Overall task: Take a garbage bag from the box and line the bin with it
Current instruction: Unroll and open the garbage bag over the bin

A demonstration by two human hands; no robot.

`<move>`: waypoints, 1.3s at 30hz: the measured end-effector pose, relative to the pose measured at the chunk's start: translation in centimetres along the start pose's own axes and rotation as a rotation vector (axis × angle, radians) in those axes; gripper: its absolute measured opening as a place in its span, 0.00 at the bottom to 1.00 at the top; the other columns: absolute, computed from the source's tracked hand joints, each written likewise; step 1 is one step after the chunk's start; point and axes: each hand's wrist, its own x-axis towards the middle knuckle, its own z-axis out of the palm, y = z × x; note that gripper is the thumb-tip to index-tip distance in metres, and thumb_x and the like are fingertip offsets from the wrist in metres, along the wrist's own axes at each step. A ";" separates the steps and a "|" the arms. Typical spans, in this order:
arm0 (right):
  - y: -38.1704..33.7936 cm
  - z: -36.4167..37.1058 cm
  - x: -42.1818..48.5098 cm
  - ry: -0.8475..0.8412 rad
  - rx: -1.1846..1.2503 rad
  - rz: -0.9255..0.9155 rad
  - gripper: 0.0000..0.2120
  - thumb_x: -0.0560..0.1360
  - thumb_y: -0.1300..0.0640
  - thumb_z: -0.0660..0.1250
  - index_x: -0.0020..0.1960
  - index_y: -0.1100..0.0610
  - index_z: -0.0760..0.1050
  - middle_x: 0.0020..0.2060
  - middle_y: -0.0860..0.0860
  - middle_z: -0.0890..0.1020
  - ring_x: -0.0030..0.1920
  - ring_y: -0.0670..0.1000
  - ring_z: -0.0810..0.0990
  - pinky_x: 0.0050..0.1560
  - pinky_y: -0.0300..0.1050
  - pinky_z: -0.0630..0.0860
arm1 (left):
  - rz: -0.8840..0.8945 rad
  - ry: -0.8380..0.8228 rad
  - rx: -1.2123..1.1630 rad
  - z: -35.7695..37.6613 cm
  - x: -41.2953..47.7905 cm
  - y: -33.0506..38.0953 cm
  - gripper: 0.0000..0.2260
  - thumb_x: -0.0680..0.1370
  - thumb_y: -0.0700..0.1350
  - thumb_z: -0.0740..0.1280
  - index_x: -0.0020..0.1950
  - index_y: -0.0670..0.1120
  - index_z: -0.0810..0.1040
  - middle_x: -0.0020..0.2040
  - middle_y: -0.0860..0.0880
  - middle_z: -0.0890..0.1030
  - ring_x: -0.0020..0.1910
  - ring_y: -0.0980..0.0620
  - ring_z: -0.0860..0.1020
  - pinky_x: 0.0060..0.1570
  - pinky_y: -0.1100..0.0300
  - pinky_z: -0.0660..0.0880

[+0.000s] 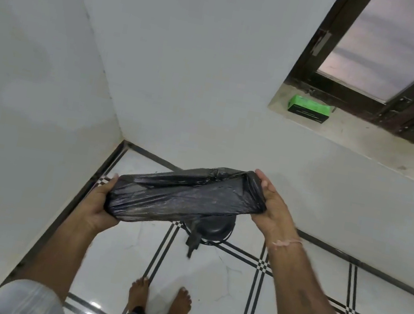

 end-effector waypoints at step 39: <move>7.1 1.3 2.1 -0.106 -0.785 0.253 0.41 0.80 0.28 0.48 0.61 0.59 0.85 0.54 0.61 0.88 0.55 0.59 0.87 0.54 0.49 0.84 | -0.122 0.143 0.315 1.5 1.5 1.4 0.15 0.81 0.51 0.67 0.41 0.42 0.78 0.30 0.41 0.84 0.25 0.45 0.83 0.22 0.55 0.79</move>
